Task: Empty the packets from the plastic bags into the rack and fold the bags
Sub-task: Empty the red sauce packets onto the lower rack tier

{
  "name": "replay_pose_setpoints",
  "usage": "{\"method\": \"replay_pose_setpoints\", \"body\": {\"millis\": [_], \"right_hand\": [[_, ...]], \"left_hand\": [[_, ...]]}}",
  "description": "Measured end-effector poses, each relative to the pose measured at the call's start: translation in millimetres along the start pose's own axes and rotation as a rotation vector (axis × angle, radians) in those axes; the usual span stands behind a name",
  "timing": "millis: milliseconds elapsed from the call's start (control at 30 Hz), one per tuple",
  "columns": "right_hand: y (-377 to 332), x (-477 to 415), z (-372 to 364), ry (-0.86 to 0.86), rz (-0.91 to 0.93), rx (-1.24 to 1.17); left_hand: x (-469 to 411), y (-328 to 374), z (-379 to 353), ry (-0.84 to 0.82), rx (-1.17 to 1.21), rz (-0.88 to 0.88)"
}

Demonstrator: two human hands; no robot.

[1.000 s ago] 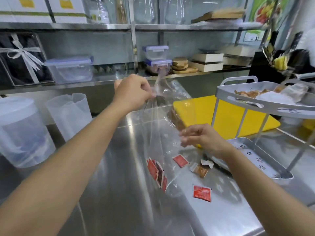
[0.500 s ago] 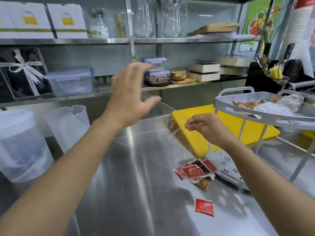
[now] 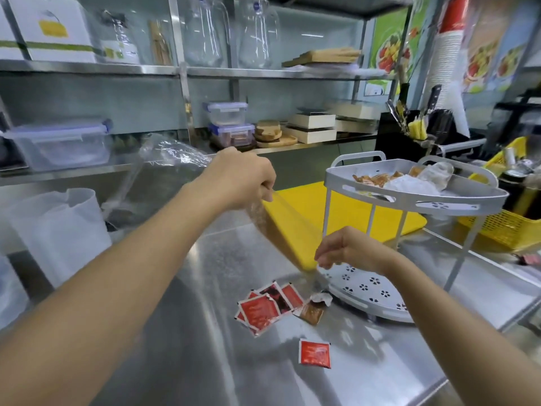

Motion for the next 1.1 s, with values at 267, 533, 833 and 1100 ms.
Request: {"method": "replay_pose_setpoints", "body": {"millis": [267,533,833,1100], "right_hand": [[-27,20,43,0.633,0.2,0.187],[1,-1,34,0.624,0.113,0.15],[49,22,34,0.66,0.003,-0.253],[97,55,71,0.922,-0.132,-0.371]], "left_hand": [[9,-25,31,0.089,-0.161,0.058],[8,-32,-22,0.017,-0.002,0.099],[0,-2,-60,0.06,0.12,0.104],[-43,41,-73,0.214,0.526,0.246]]}}
Point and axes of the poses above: each hand's wrist, its own x-axis away from the middle knuckle, its own z-axis out of the back of the hand, y = z × x, the point moved 7 cm from there along -x, towards the middle knuckle, and after that the axes turned 4 degrees about -y, right-handed, at the moved point
